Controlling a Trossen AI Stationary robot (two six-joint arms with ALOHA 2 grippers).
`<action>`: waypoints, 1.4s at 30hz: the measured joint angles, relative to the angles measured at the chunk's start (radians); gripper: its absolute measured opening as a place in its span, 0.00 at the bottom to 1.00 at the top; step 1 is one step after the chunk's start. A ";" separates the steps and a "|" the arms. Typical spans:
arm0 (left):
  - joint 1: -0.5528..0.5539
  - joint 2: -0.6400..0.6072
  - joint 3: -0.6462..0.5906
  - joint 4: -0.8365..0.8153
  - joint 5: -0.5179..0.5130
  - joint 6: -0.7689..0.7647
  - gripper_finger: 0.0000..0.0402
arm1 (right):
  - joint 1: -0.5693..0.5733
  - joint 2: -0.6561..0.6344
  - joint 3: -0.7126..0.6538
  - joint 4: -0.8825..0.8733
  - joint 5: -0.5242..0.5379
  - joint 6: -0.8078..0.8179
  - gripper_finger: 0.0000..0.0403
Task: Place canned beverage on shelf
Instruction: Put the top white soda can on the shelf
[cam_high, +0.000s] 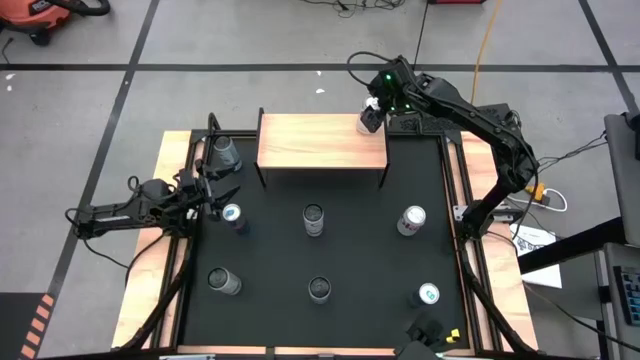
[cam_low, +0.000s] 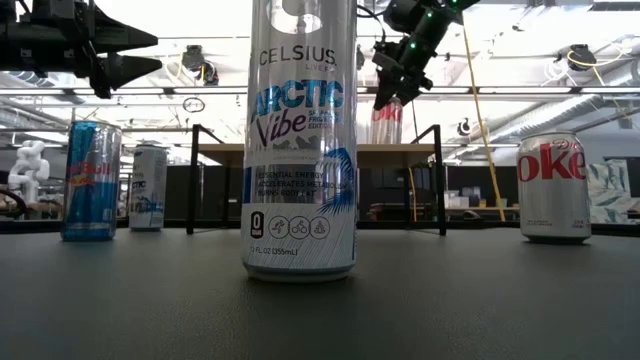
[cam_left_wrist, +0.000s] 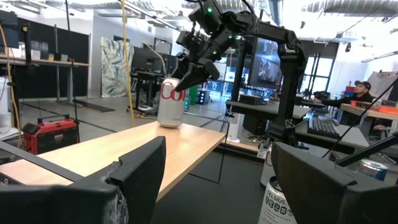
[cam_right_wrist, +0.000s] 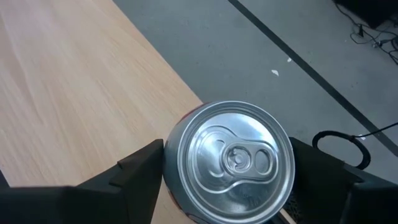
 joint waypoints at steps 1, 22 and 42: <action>0.000 0.000 0.000 0.000 0.000 0.000 0.73 | 0.000 0.000 0.000 0.001 0.001 -0.002 0.68; 0.000 0.000 0.000 0.000 0.000 0.000 0.73 | 0.000 0.001 -0.002 0.004 -0.005 -0.036 0.69; 0.000 0.000 0.000 0.000 0.000 0.000 0.73 | 0.000 0.002 -0.003 0.025 -0.007 -0.019 0.69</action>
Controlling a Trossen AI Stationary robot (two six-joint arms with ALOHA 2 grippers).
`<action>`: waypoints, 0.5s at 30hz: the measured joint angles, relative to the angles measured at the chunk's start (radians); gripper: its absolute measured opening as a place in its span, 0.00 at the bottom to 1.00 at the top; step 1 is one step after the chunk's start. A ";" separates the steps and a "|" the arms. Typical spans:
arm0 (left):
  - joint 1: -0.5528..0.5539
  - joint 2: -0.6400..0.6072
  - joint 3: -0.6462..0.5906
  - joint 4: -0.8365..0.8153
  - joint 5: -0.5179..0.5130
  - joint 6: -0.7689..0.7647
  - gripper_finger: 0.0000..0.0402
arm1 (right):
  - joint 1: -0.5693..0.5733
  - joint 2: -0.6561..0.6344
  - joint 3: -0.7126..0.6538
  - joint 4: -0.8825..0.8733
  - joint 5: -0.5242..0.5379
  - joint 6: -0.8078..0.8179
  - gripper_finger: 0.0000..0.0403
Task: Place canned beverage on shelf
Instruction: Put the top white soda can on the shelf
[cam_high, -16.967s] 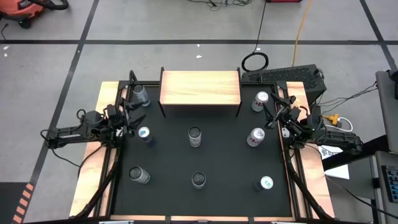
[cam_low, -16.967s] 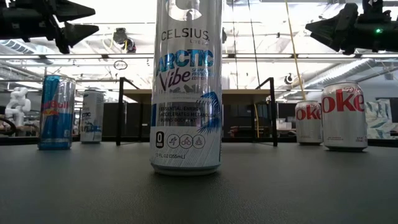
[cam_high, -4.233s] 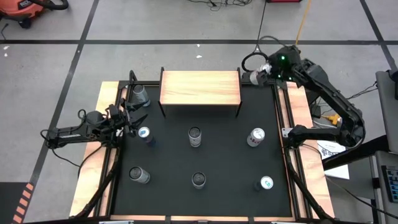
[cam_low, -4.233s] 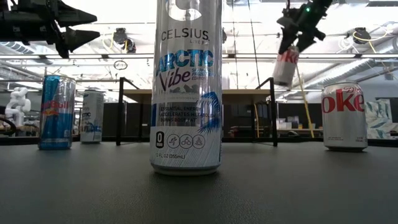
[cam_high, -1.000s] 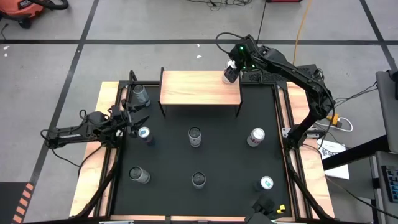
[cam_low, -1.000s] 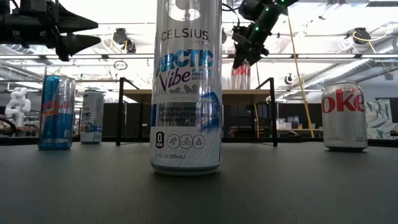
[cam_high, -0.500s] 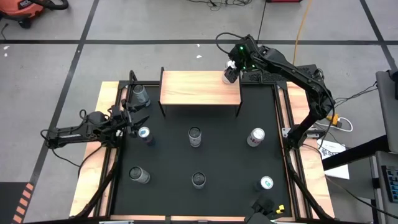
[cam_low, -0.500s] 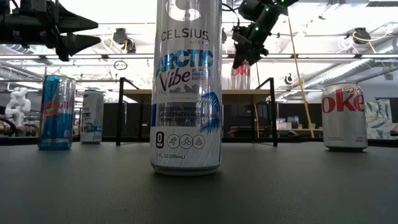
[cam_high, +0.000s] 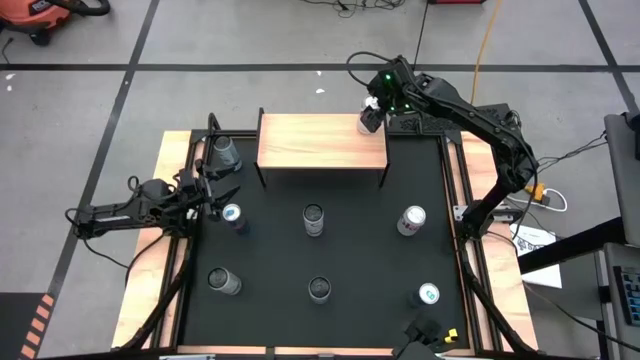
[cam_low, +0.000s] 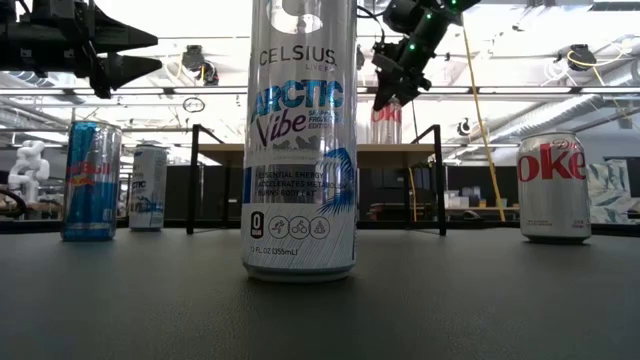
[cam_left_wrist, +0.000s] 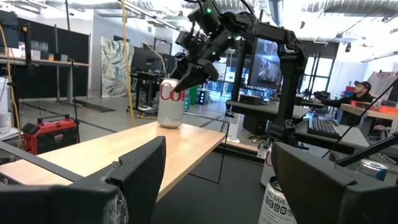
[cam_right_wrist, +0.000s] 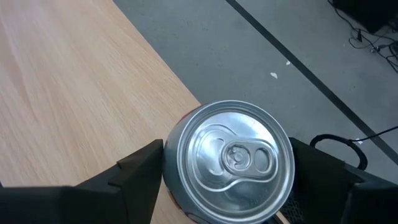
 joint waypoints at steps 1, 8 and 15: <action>0.000 0.000 0.000 0.000 0.000 0.000 0.73 | 0.000 0.000 0.000 0.002 -0.001 0.000 0.69; 0.000 0.000 0.000 0.000 0.000 0.000 0.73 | 0.000 0.000 0.000 0.006 -0.002 -0.002 0.69; 0.000 0.000 0.000 0.000 0.000 0.000 0.73 | 0.000 0.000 0.000 0.007 -0.002 -0.008 0.69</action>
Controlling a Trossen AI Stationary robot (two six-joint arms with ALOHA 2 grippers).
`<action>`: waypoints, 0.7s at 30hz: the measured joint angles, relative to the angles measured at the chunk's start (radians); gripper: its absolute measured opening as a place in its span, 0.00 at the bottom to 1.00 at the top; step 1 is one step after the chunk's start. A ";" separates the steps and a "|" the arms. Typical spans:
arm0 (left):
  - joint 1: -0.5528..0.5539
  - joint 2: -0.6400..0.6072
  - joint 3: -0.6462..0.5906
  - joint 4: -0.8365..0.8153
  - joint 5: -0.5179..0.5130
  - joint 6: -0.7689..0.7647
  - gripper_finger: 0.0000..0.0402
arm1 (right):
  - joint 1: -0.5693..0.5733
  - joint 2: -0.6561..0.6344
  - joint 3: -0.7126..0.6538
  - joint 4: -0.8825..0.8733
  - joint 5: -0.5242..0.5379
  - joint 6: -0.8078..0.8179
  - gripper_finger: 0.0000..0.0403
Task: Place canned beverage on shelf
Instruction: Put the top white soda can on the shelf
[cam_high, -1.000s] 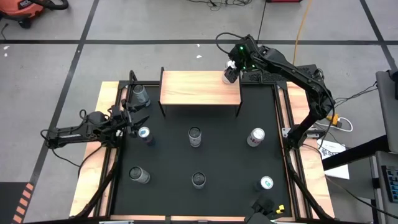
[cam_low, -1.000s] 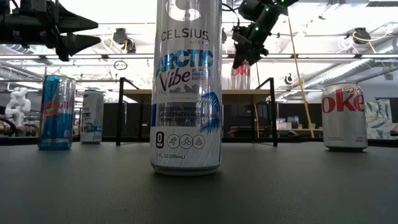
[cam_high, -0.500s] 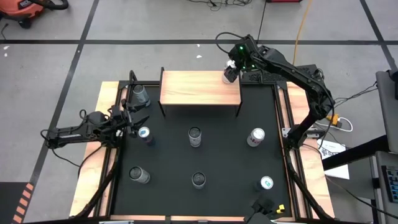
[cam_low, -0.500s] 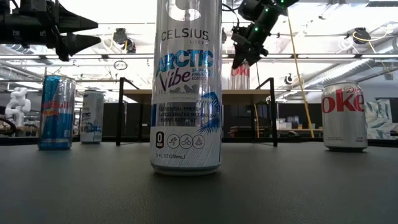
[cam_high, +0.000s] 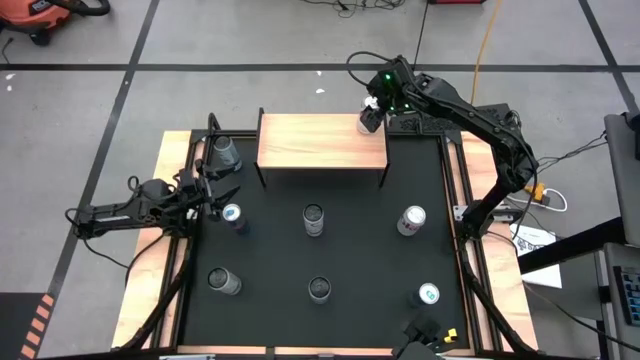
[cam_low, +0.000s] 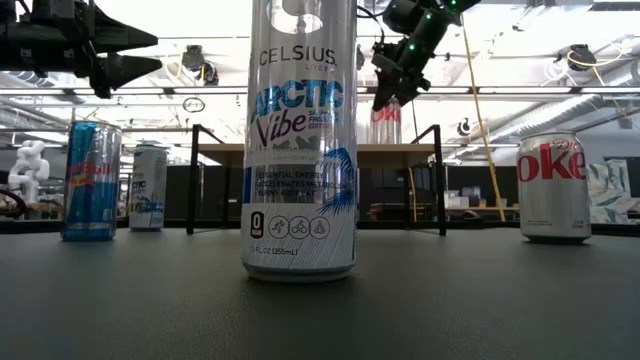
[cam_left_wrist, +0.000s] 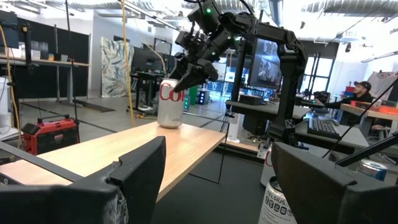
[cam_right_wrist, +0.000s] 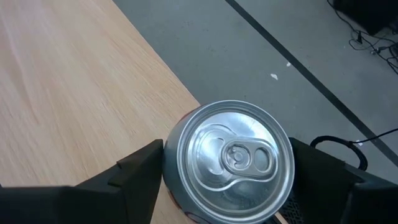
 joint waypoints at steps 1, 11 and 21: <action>0.000 0.000 0.000 0.000 0.000 0.000 0.73 | 0.000 0.000 0.000 0.000 0.000 -0.002 0.69; 0.000 0.000 0.000 0.000 0.000 0.000 0.73 | 0.000 0.000 0.000 -0.001 0.000 -0.019 0.81; 0.000 0.000 0.000 0.000 0.000 0.000 0.73 | 0.000 0.000 0.000 0.015 0.000 -0.021 0.83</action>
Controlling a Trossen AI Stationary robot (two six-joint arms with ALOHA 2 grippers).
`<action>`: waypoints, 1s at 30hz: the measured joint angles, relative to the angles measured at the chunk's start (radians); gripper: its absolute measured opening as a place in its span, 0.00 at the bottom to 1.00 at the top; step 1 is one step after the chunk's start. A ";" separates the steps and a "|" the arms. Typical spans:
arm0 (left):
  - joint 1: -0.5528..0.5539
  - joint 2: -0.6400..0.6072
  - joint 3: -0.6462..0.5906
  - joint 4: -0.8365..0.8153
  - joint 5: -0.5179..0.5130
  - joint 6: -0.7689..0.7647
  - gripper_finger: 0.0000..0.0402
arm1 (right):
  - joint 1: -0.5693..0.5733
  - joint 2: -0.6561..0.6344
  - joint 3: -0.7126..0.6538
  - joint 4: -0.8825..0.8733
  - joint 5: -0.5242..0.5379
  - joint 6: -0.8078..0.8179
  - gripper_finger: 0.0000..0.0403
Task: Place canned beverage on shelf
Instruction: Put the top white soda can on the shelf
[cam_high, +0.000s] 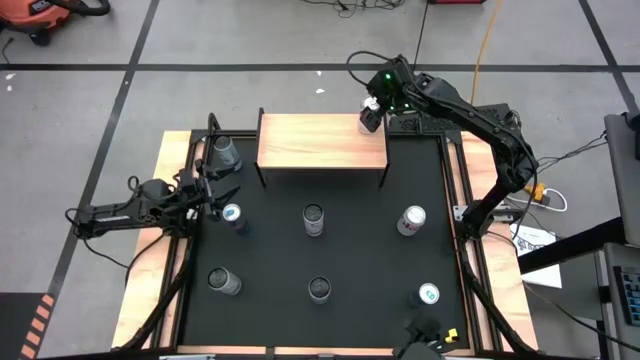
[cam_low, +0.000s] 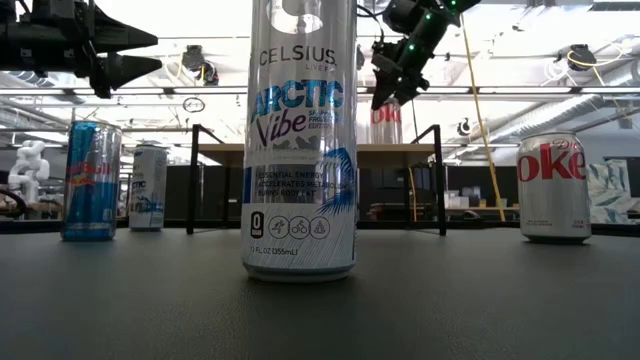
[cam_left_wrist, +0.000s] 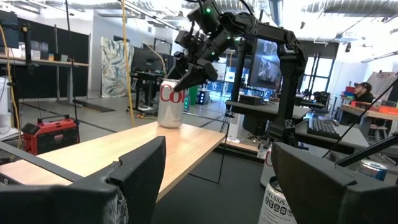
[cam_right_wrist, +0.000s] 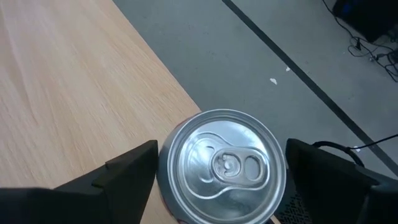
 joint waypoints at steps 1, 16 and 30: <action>0.000 0.000 0.000 0.000 0.000 0.000 0.73 | 0.000 -0.003 0.000 0.000 0.000 0.000 0.83; 0.000 0.000 0.000 0.001 0.000 0.000 0.73 | 0.000 -0.171 0.002 -0.071 0.000 0.027 0.83; 0.000 0.000 0.000 0.028 -0.067 0.000 0.73 | 0.001 -0.213 0.002 -0.225 -0.230 0.092 0.83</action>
